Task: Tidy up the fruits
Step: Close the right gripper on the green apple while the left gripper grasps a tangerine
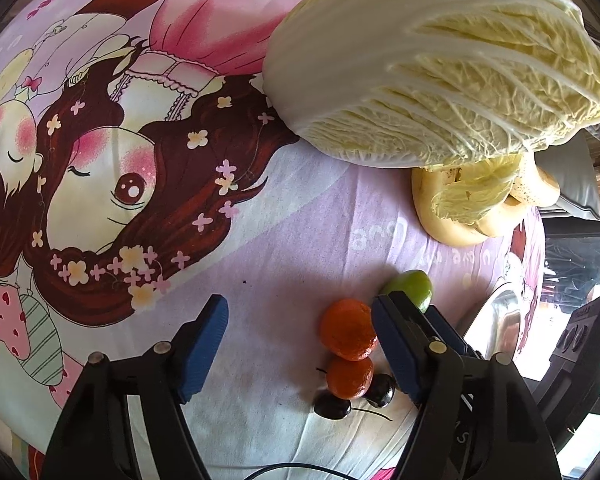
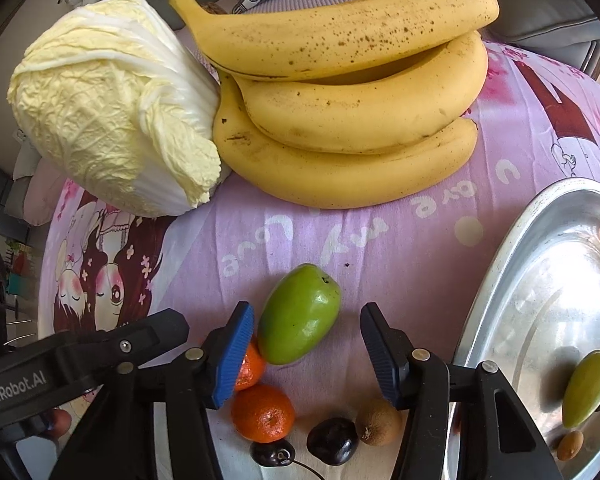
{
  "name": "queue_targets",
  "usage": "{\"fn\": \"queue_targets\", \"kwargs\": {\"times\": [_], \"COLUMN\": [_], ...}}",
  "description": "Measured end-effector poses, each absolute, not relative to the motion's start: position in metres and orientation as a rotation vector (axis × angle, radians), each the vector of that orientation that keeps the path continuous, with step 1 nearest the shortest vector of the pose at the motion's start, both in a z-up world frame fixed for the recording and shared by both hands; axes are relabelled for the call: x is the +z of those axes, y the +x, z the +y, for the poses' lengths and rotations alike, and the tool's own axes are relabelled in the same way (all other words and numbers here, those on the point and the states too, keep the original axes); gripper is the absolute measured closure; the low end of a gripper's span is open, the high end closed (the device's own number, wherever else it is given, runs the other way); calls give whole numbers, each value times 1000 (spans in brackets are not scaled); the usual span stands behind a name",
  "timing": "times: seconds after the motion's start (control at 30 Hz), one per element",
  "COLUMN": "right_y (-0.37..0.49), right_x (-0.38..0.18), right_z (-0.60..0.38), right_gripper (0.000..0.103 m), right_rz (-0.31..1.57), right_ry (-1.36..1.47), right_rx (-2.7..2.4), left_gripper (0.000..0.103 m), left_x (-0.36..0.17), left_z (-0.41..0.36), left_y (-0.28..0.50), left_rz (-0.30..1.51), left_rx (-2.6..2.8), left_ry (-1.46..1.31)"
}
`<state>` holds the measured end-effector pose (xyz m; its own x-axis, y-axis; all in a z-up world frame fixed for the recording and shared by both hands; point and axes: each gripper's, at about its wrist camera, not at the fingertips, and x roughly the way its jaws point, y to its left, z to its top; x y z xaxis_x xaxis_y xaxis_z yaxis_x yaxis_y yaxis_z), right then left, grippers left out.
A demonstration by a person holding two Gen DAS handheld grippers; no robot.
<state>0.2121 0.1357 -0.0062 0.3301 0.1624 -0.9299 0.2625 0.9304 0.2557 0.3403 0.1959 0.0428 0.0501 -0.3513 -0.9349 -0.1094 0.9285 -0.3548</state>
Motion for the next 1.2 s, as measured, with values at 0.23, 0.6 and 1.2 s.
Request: {"fn": "queue_targets", "kwargs": {"times": [0.23,0.6,1.2], "right_y": [214,216,207], "right_x": [-11,-12,0], "right_z": [136,143,125], "right_gripper": [52,59,65], "right_rz": [1230,1204,1178], "right_ry": [404,399,434], "right_rx": [-49,-39,-6], "left_gripper": [29,29,30], "left_x": [43,39,50], "left_z": [191,192,184], "left_y": [341,341,338], "left_rz": [1525,1527,1487], "left_rx": [-192,-197,-233], "left_ry": [-348,-357,-337]}}
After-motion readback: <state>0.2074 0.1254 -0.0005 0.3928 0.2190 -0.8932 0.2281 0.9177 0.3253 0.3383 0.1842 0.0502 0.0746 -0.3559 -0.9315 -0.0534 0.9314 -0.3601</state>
